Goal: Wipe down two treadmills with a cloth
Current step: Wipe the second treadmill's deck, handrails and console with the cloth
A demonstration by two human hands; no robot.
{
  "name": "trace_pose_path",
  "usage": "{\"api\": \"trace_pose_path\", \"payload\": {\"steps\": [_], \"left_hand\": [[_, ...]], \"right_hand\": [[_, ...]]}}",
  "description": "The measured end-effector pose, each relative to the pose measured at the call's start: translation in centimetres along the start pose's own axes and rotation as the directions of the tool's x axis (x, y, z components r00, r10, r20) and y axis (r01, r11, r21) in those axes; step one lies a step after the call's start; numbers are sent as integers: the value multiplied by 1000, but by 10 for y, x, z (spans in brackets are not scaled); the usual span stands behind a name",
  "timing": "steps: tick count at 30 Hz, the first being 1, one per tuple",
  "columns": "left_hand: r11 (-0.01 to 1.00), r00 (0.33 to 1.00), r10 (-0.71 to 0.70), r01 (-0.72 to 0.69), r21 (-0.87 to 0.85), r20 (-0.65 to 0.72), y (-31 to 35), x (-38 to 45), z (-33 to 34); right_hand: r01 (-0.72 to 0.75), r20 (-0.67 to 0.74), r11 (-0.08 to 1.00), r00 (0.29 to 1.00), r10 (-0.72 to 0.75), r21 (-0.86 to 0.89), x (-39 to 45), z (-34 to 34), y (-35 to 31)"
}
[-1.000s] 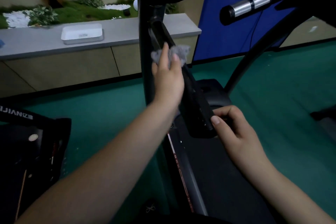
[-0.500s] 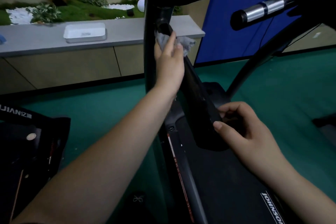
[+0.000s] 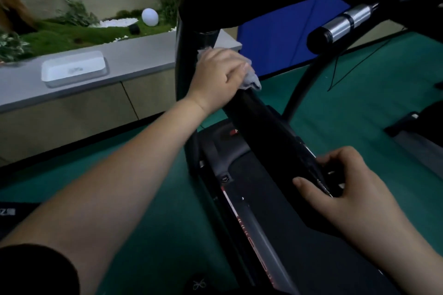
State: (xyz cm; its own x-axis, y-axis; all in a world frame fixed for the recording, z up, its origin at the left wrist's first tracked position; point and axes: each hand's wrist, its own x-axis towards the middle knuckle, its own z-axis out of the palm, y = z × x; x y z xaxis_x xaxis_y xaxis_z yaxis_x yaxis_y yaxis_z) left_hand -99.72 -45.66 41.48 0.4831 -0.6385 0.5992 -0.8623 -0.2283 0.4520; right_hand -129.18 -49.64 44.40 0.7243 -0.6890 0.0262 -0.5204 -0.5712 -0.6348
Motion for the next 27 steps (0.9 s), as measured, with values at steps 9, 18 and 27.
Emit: {"api": "trace_pose_path", "payload": {"steps": [9, 18, 27], "left_hand": [[940, 935, 331, -313, -139, 131, 39, -32, -3], [992, 992, 123, -123, -28, 7, 30, -31, 3], [971, 958, 240, -239, -29, 155, -2, 0, -10]], "right_hand": [[-128, -38, 992, 991, 128, -9, -2, 4, -7], [-177, -58, 984, 982, 177, 5, -3, 5, -8], [-172, -43, 984, 984, 174, 37, -4, 5, -6]]}}
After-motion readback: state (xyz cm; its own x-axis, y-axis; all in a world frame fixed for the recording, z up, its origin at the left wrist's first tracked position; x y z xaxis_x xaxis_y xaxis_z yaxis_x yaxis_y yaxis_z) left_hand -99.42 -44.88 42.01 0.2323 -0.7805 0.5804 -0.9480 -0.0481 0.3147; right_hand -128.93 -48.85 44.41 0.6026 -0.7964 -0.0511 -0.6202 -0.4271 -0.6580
